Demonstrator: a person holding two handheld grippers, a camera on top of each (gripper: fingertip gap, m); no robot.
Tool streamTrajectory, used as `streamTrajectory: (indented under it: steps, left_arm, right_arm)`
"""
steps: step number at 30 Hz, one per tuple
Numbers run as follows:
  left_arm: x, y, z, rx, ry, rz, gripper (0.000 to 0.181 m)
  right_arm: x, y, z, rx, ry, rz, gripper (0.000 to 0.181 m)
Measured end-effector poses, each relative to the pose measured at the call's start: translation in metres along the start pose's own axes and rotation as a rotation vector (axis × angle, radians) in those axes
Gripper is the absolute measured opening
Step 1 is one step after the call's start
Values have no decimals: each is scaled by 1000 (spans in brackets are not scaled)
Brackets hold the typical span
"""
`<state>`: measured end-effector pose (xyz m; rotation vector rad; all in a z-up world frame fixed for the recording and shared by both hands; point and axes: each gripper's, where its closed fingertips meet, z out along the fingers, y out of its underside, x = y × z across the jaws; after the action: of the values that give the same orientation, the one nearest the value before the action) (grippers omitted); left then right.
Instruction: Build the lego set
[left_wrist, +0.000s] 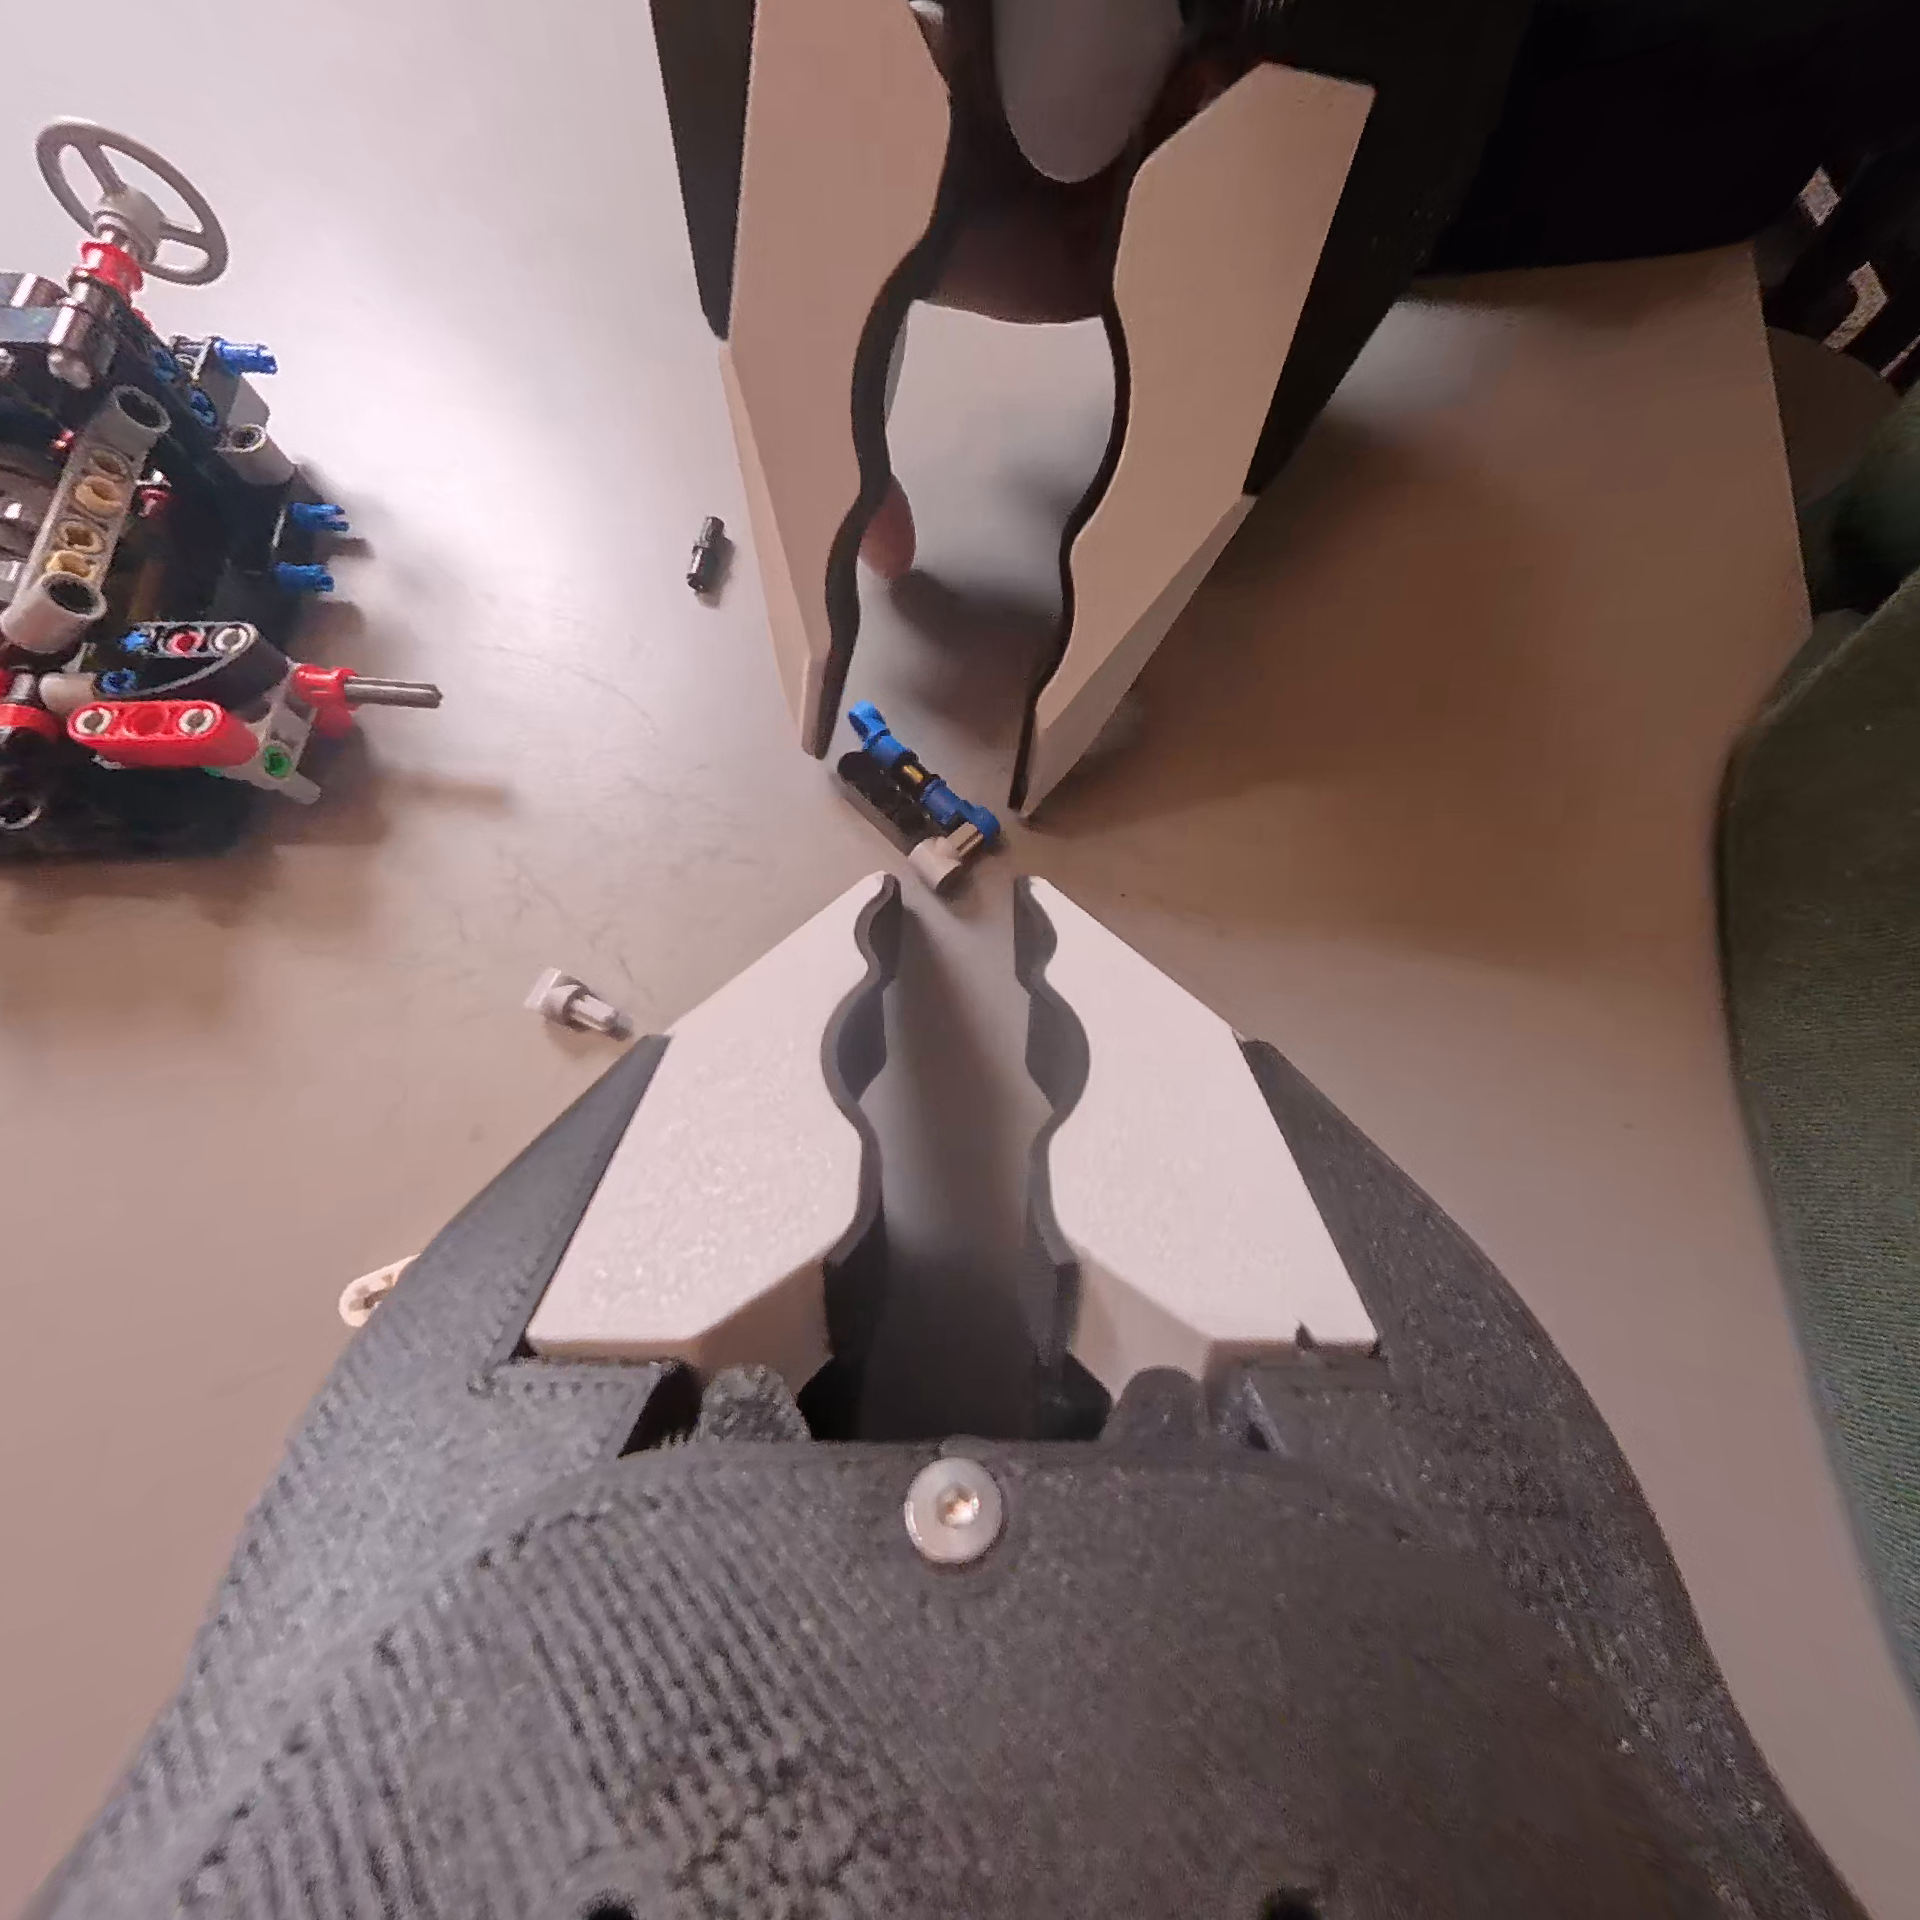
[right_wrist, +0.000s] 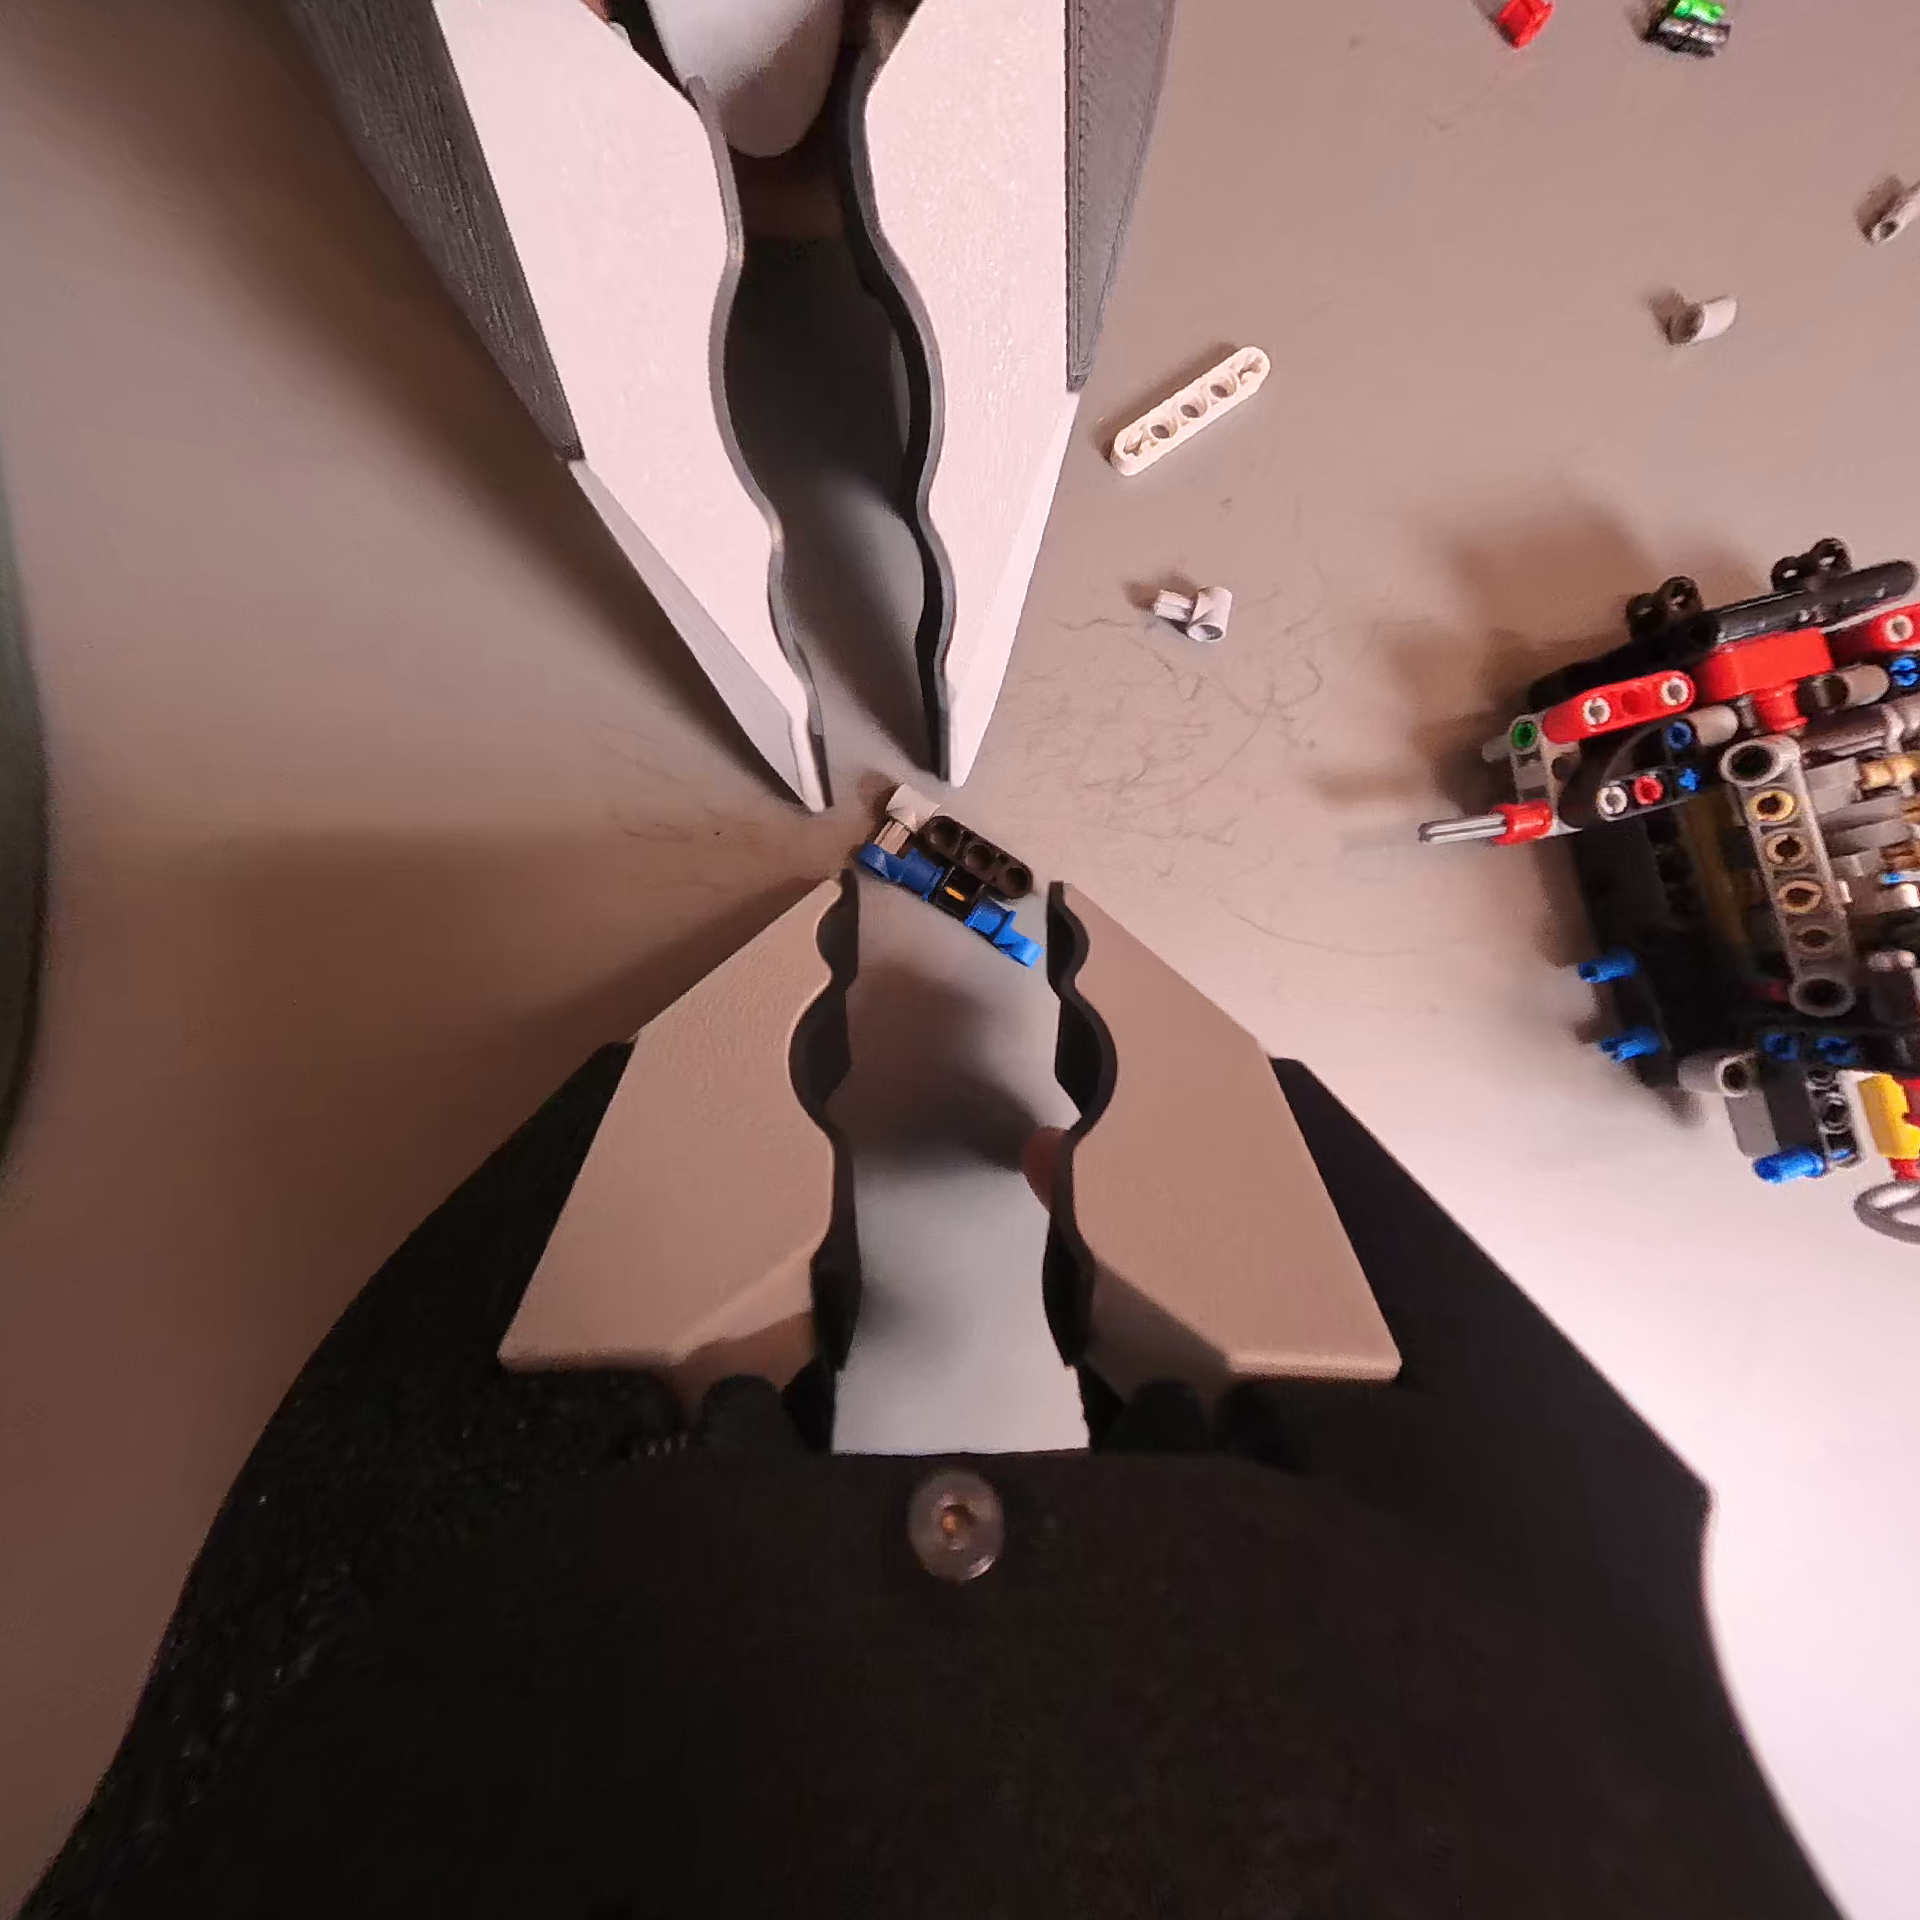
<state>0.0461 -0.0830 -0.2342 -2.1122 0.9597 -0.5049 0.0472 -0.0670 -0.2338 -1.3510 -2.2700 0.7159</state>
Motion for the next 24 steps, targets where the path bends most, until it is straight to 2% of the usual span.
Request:
streamTrajectory:
  steps: [2, 5, 10, 12, 14, 24]
  left_arm:
    - [1, 0, 0, -2, 3, -4, 23]
    - [4, -2, 2, -7, 1, -28, 29]
    - [5, -5, 6, 0, -4, -33, 29]
    - [5, -5, 5, 8, 1, -43, 28]
    - [2, -5, 4, 9, -6, -48, 29]
    - [-4, 5, -6, -49, -41, -77, 27]
  right_arm:
    - [1, 1, -4, 13, -20, -45, 40]
    - [2, 1, -8, 53, -76, -215, 41]
    - [5, -3, 0, 75, -195, -294, 35]
    - [0, -4, 3, 72, -219, -312, 27]
    - [-3, -3, 2, 62, -208, -324, 20]
    - [-10, -2, 1, 34, -26, -123, 19]
